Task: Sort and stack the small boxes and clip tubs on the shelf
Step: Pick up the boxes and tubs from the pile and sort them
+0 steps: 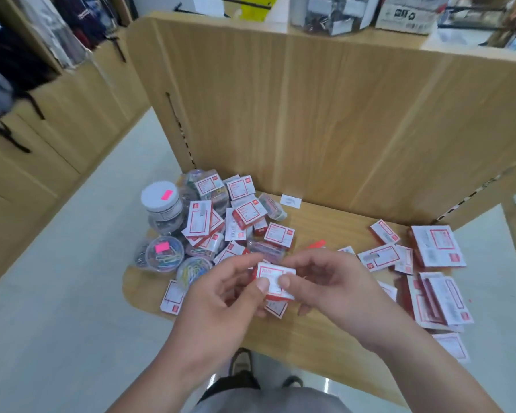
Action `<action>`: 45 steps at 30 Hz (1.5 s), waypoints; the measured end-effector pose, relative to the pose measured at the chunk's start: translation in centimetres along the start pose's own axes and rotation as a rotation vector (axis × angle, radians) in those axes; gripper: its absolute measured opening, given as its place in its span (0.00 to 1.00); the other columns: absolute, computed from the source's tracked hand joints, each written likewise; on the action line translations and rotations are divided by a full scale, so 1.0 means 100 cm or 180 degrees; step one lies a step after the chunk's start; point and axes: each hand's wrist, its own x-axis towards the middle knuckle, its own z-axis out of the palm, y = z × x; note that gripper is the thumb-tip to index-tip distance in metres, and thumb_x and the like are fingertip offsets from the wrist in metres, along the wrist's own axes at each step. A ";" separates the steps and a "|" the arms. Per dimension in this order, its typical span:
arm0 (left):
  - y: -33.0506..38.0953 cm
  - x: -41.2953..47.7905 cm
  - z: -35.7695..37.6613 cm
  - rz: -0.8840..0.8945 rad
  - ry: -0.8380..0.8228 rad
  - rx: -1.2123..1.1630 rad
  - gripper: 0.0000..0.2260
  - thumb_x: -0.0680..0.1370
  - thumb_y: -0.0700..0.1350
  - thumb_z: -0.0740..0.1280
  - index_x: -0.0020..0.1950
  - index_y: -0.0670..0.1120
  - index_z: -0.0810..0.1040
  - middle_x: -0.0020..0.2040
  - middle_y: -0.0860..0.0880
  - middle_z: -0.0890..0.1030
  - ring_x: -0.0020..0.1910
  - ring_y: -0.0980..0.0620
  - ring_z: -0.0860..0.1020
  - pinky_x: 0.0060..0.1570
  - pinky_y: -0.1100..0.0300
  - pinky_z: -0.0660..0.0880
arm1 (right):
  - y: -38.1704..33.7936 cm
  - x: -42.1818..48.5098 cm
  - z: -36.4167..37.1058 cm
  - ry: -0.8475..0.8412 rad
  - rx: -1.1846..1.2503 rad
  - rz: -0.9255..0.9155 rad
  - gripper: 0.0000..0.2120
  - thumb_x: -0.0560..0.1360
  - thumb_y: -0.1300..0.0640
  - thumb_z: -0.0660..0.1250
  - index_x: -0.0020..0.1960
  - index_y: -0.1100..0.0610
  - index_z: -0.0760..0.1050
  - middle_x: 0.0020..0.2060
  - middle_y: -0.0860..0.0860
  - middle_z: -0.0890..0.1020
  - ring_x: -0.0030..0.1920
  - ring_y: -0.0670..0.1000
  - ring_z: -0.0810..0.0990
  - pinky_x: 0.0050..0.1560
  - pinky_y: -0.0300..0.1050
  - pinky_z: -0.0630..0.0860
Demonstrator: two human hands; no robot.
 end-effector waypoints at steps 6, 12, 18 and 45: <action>0.009 0.015 -0.029 0.0221 0.0298 0.0211 0.09 0.79 0.41 0.71 0.56 0.53 0.83 0.48 0.55 0.86 0.43 0.52 0.85 0.42 0.59 0.82 | -0.002 0.041 -0.002 0.1021 -0.0017 0.0169 0.08 0.73 0.61 0.78 0.49 0.59 0.81 0.38 0.60 0.85 0.32 0.52 0.81 0.34 0.47 0.80; 0.012 0.035 -0.037 0.0439 0.0170 0.0601 0.11 0.79 0.40 0.71 0.54 0.57 0.83 0.49 0.57 0.85 0.47 0.54 0.83 0.46 0.60 0.82 | 0.015 0.097 0.001 0.1210 -0.0538 0.0415 0.07 0.73 0.58 0.77 0.45 0.56 0.80 0.31 0.55 0.82 0.31 0.54 0.77 0.41 0.65 0.80; 0.015 0.056 -0.034 0.1121 0.0053 0.1639 0.11 0.78 0.46 0.72 0.58 0.58 0.82 0.53 0.62 0.80 0.55 0.59 0.80 0.54 0.58 0.78 | 0.010 0.103 0.009 0.1464 -0.1409 0.0303 0.06 0.74 0.54 0.75 0.49 0.50 0.81 0.47 0.46 0.81 0.45 0.47 0.80 0.46 0.42 0.74; -0.072 0.055 0.126 0.1603 -0.0646 0.3647 0.34 0.69 0.46 0.78 0.74 0.51 0.72 0.77 0.46 0.70 0.76 0.47 0.63 0.73 0.50 0.61 | 0.072 -0.041 -0.164 0.1640 -0.2551 -0.0582 0.09 0.73 0.51 0.76 0.52 0.49 0.84 0.53 0.42 0.80 0.57 0.48 0.78 0.53 0.47 0.77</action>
